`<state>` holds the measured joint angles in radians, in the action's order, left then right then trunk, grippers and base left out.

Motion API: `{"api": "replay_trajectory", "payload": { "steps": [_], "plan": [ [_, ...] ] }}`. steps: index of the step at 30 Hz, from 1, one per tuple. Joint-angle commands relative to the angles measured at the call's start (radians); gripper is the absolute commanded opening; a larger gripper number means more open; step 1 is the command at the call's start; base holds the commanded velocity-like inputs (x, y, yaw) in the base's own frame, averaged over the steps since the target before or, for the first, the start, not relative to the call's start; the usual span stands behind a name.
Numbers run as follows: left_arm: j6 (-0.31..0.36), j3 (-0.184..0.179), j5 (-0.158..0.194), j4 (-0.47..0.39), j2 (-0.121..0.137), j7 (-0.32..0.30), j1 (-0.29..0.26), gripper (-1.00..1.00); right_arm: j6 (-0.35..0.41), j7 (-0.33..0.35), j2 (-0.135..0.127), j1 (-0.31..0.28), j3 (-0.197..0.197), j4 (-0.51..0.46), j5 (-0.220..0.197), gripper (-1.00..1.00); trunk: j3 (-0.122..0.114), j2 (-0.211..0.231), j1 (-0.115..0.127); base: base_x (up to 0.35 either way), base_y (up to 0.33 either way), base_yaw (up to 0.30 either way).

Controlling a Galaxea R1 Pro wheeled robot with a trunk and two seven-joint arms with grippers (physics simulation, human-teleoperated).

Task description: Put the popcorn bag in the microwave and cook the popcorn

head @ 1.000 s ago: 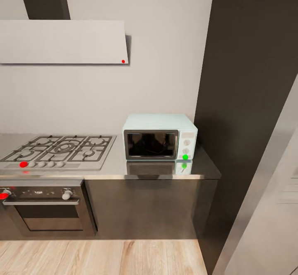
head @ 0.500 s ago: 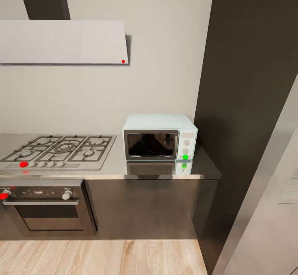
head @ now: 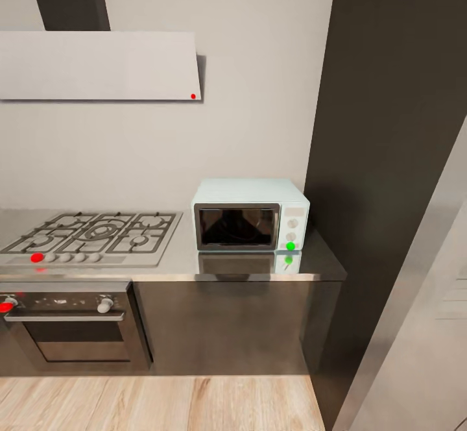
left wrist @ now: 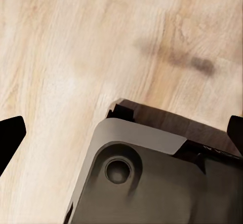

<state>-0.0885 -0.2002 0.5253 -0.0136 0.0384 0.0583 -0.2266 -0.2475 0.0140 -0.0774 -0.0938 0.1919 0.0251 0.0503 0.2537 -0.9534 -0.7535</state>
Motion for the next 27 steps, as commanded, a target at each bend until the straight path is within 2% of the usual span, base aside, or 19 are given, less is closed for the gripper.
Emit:
{"api": "replay_trajectory", "payload": {
  "steps": [1, 27],
  "plan": [
    [-0.002, -0.008, 0.007, 0.0, 0.0, 0.003, 0.0, 1.0, -0.006, 0.001, -0.007, -0.001, 0.011, 0.003, 0.003, -1.0, 0.001, -0.001, 0.0, 0.0, 0.0, 0.0],
    [-0.002, -0.008, 0.007, 0.0, 0.0, 0.003, 0.0, 1.0, -0.006, 0.001, -0.007, -0.001, 0.011, 0.003, 0.003, -1.0, 0.001, -0.001, 0.0, 0.0, 0.0, 0.0]
  ]
}}
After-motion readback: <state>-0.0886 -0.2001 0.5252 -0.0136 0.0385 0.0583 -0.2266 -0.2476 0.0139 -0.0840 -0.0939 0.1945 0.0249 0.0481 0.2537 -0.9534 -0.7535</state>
